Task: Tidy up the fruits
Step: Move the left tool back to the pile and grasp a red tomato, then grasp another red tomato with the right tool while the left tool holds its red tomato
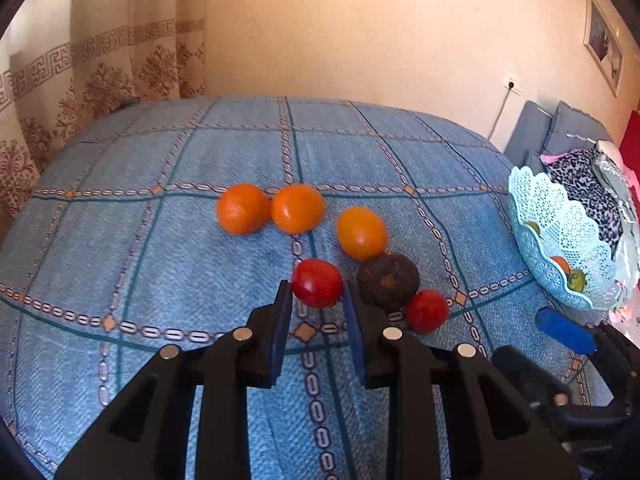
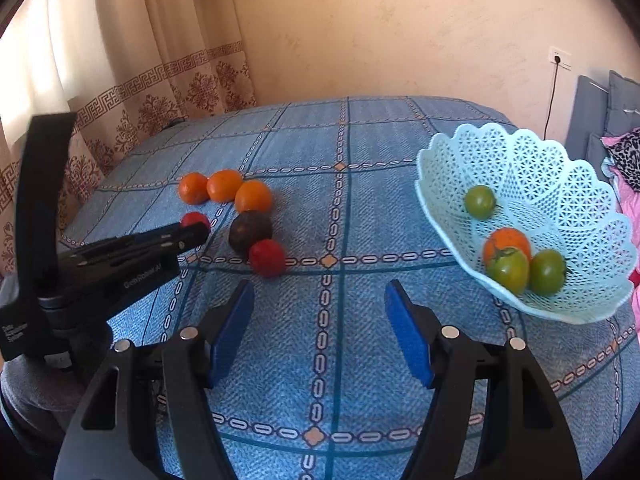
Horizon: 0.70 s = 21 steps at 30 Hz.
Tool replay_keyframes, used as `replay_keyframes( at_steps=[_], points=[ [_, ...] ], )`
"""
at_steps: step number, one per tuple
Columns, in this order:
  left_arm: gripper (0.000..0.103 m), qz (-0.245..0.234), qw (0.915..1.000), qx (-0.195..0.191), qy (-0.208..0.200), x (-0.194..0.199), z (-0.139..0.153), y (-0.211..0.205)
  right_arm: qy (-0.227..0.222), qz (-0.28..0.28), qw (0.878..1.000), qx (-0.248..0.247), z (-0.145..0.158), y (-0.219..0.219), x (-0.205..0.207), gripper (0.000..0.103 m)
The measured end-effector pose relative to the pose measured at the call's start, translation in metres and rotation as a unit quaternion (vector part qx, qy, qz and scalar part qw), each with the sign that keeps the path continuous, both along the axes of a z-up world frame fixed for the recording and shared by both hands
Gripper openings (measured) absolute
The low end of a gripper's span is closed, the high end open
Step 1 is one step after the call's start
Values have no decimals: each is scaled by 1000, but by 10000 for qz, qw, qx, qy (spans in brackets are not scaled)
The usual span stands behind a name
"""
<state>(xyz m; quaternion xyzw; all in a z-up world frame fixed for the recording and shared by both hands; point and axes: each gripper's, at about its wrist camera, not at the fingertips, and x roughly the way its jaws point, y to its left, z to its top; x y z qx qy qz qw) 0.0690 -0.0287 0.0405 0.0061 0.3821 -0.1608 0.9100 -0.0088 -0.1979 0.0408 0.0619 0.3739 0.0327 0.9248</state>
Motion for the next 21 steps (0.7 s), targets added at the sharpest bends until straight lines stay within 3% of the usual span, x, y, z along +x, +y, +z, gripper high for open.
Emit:
replay_keyframes(
  at_steps=[11,21],
  points=[
    [26,424,9991,3,-76,2,4,22,346,492,9982,-47,-14,28,39,67],
    [26,555,9984,-73,-37,8,4,31,534,655,9963,-172,-28,41,64,41]
  ],
)
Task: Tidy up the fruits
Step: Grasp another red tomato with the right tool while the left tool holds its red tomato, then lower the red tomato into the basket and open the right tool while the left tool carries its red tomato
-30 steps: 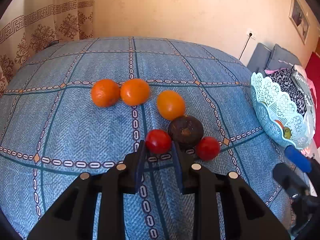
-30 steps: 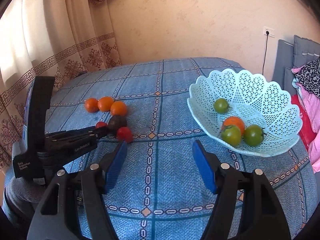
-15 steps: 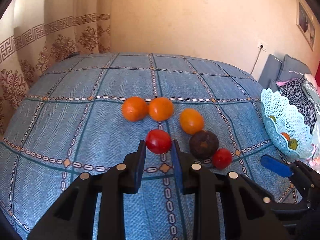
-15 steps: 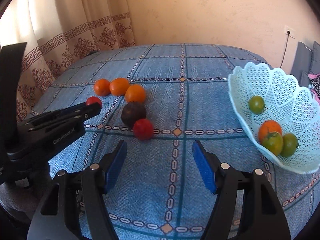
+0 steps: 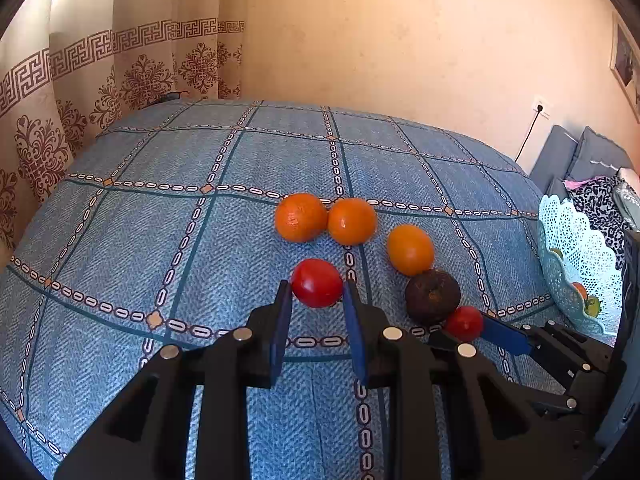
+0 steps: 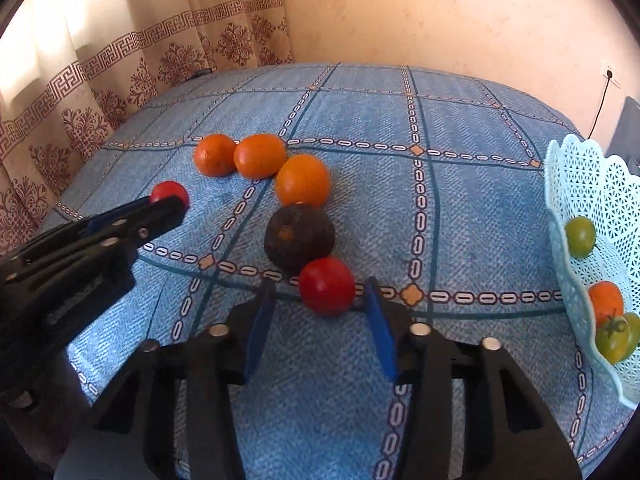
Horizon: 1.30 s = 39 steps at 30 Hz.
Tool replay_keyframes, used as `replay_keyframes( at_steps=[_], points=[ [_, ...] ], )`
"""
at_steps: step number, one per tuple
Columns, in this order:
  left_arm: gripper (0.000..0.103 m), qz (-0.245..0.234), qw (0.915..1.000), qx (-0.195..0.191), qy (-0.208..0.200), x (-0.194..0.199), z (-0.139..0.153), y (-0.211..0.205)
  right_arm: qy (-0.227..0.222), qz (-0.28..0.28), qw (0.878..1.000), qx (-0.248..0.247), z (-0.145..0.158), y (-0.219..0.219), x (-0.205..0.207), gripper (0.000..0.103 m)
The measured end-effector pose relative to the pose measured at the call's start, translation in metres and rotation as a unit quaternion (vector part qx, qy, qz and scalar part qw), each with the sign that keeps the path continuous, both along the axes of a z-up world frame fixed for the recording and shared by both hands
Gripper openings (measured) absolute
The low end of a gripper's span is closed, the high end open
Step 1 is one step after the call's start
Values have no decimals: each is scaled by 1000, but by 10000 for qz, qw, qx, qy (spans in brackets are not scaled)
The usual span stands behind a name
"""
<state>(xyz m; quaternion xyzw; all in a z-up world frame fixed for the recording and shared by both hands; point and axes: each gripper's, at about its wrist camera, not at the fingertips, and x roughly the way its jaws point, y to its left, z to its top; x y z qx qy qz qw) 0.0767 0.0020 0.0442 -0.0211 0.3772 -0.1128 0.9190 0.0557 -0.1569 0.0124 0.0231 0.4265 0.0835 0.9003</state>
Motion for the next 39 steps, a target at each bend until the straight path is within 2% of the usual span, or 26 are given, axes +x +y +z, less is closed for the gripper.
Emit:
replay_keyframes(
  at_steps=[3,23,39],
  points=[
    [26,-18,10000,1,7,1,-1,0,-59,7,10000,-48,0,1,-1,28],
    [26,-252,9997,20,-50,-12,-1,-16,-482,-414,9977,222,27,-26,-36,28],
    [26,-533,9985,104,-79,-21,-1,-35,-1006,-1308,9857,330,63,-86,-81,28]
  ],
)
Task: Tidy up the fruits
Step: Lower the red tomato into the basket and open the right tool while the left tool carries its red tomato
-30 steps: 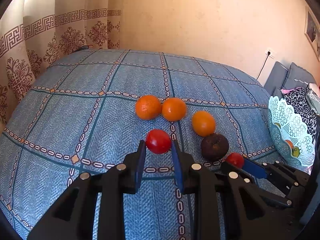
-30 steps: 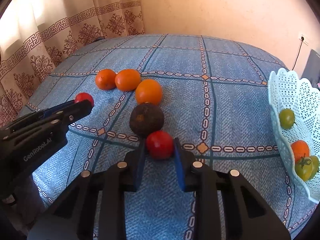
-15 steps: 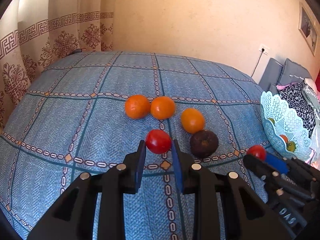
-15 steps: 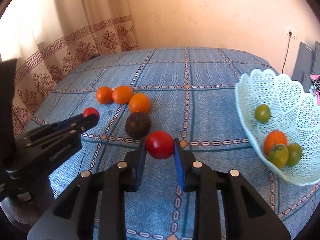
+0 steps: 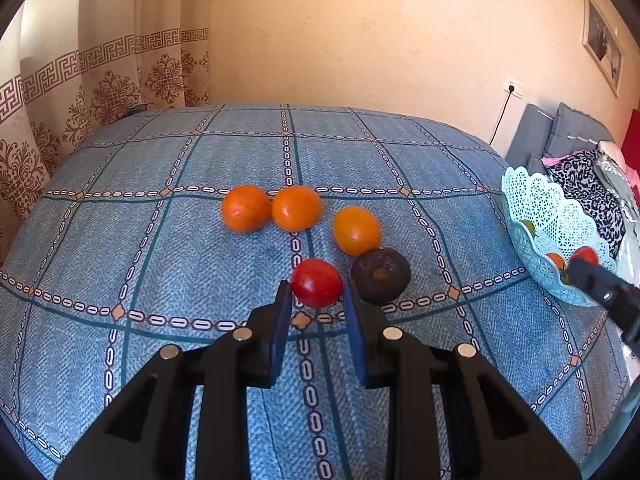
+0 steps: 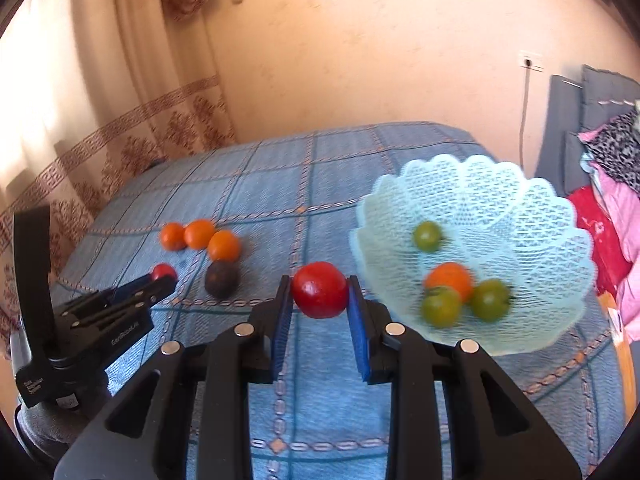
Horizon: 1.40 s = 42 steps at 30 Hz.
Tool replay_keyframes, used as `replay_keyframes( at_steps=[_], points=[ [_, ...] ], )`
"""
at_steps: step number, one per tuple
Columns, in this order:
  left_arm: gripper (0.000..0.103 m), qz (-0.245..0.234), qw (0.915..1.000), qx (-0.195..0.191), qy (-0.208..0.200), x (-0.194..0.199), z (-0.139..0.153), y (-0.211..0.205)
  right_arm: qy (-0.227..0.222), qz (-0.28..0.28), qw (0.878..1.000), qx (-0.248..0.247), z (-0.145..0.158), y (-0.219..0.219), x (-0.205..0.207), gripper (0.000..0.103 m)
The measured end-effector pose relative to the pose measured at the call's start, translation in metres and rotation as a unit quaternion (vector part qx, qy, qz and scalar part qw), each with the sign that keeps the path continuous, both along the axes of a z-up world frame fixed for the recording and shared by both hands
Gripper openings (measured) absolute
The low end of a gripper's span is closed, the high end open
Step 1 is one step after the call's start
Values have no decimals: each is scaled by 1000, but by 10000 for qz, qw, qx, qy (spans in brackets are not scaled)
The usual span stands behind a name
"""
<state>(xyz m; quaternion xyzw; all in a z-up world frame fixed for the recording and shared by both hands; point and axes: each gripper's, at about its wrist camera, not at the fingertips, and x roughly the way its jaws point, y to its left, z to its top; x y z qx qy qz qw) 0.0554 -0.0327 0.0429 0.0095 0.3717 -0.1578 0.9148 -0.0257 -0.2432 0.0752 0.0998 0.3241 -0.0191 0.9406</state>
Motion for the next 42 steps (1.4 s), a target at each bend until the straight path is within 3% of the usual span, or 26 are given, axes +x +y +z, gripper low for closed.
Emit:
replay_keyframes(
  at_steps=[13,28,36,42],
  points=[
    [26,-219,9996,109,-101,-11,8,-20,-178,-796,9966,145,9,-64,-34,28],
    [26,-657,9971,157,-359,-25,33,-65,-116,-1348,9901,361,-6,-111,-53,28],
    [27,-852,9951,217,-455,-32,39,-86,-277,-1453,9886,269,-3,-113,-57,46],
    [27,-864,9960,137,-152,-27,27,-88,-485,-1591,9857,284,0,-115,-66,46]
  ],
)
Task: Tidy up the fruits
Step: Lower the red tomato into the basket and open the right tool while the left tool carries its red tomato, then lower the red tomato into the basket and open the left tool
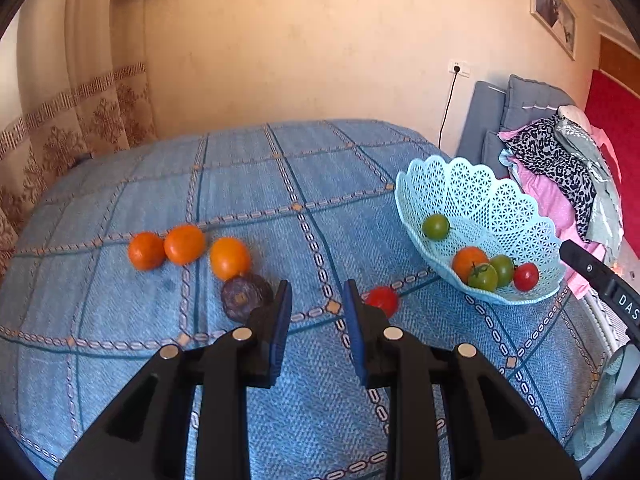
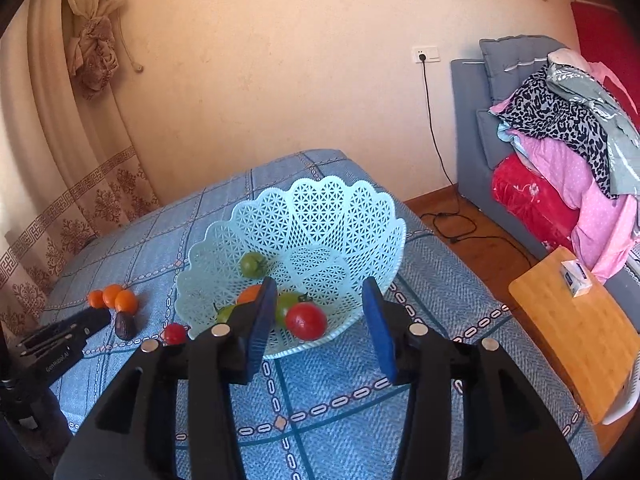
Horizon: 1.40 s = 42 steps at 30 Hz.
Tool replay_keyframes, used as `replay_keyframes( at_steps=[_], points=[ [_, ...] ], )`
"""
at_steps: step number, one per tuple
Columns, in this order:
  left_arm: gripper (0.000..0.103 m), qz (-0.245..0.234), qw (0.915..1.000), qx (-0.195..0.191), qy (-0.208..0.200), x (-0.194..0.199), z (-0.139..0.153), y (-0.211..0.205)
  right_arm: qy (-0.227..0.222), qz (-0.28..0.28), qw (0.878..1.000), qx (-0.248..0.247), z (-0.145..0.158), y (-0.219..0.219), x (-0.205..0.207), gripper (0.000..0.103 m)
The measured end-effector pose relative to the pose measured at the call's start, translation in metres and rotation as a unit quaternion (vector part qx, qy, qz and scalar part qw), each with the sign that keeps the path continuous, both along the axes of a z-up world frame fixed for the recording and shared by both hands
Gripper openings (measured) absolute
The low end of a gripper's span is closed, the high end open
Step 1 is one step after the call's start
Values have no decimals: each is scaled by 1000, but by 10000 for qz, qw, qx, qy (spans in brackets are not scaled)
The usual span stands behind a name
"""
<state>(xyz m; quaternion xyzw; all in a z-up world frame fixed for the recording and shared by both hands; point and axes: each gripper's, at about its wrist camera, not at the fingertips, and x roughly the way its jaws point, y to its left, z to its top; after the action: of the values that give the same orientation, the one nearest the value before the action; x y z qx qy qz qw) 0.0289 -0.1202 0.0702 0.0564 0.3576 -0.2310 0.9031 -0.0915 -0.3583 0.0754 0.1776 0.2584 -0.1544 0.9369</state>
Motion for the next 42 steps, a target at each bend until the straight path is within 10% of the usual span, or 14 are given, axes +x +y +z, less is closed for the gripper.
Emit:
replay_keyframes(
  at_steps=[5,10,15,22,42],
  points=[
    [56,-170,9996,-34,238,4,-13,-15,-91,-67,9999,63,-1,-2,-4,46],
    [58,-570,9977,67,360,6,-26,-38,-149,-125,9998,84,-2,-5,-8,46],
    [56,-754,9957,277,452,10,-44,-59,-142,-116,9997,136,-4,-8,-8,46],
    [27,-820,9940,322,649,22,-58,-69,-134,-101,9997,191,-8,-10,-6,46],
    [27,-902,9958,-112,-66,2,10,-76,-215,-157,9993,262,-10,-13,-8,46]
  ],
)
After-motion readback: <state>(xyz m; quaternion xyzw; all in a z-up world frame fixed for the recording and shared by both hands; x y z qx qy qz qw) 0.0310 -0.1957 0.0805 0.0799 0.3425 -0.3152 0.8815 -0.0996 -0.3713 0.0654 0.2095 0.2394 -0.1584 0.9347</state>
